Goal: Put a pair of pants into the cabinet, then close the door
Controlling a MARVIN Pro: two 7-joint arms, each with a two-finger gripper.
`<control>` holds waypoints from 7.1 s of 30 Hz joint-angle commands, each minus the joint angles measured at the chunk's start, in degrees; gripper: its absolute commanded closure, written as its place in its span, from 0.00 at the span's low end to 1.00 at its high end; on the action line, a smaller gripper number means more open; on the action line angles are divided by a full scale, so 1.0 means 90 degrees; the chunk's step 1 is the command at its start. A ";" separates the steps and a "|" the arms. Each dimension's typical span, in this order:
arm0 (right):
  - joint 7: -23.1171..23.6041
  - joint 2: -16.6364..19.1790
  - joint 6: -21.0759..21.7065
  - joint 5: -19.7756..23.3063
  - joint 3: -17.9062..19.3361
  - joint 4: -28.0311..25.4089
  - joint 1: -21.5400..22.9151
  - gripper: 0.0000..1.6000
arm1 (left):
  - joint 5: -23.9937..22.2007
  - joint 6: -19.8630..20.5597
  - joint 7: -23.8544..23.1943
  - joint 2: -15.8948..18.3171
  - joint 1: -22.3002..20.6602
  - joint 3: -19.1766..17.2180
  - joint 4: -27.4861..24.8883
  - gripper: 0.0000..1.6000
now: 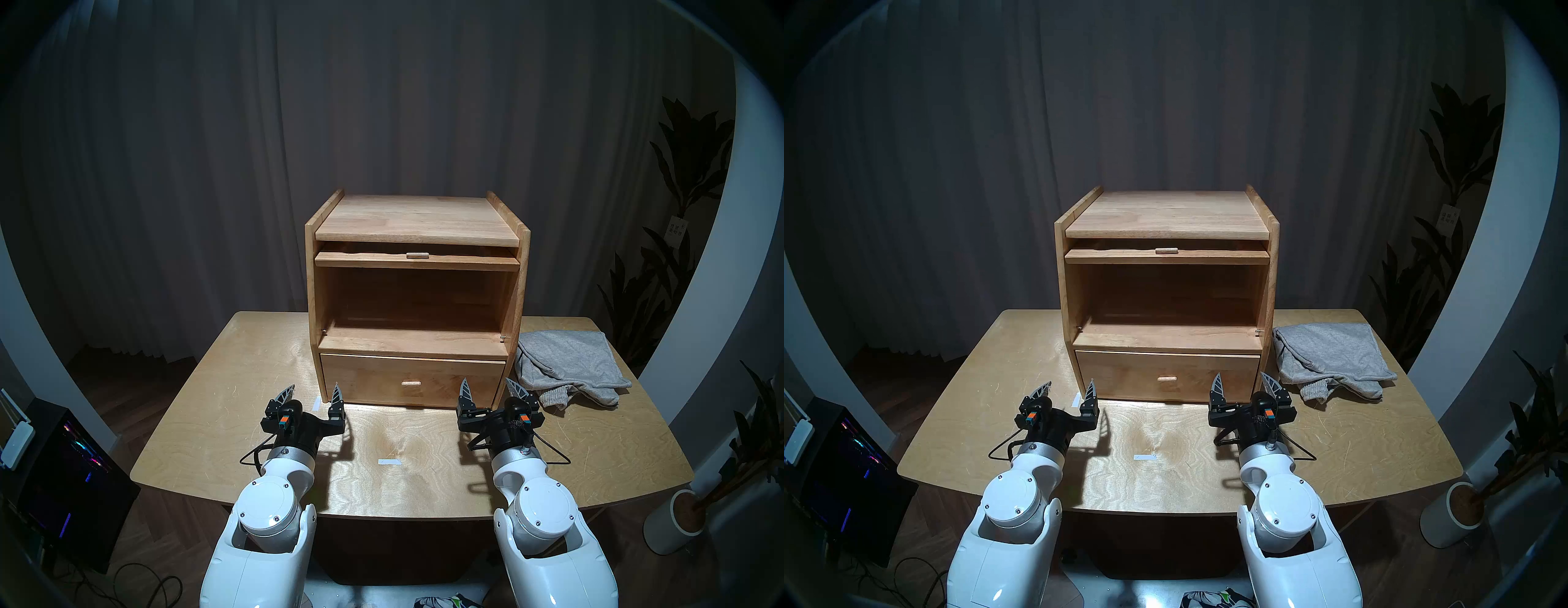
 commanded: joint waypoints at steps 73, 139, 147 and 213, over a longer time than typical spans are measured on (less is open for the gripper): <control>0.1563 0.3880 0.0354 -0.4880 0.0945 0.2621 0.1755 0.00 | 0.0014 -0.0044 0.0003 -0.0007 -0.0080 -0.0008 -0.0029 0.00; -0.0327 0.2074 -0.1742 -0.2017 0.1267 0.1658 0.5724 1.00 | 0.0028 -0.0032 0.0002 -0.0014 -0.0088 0.0000 0.0100 0.00; -0.0383 0.1661 -0.2308 -0.1635 0.0628 0.1057 0.6163 1.00 | 0.0031 -0.0035 0.0002 -0.0014 -0.0095 0.0000 0.0120 0.00; -0.3217 0.2916 -0.1219 -0.2325 -0.1965 0.0137 0.1532 1.00 | 0.0015 -0.0030 -0.0008 -0.0016 -0.0038 -0.0020 -0.0120 0.00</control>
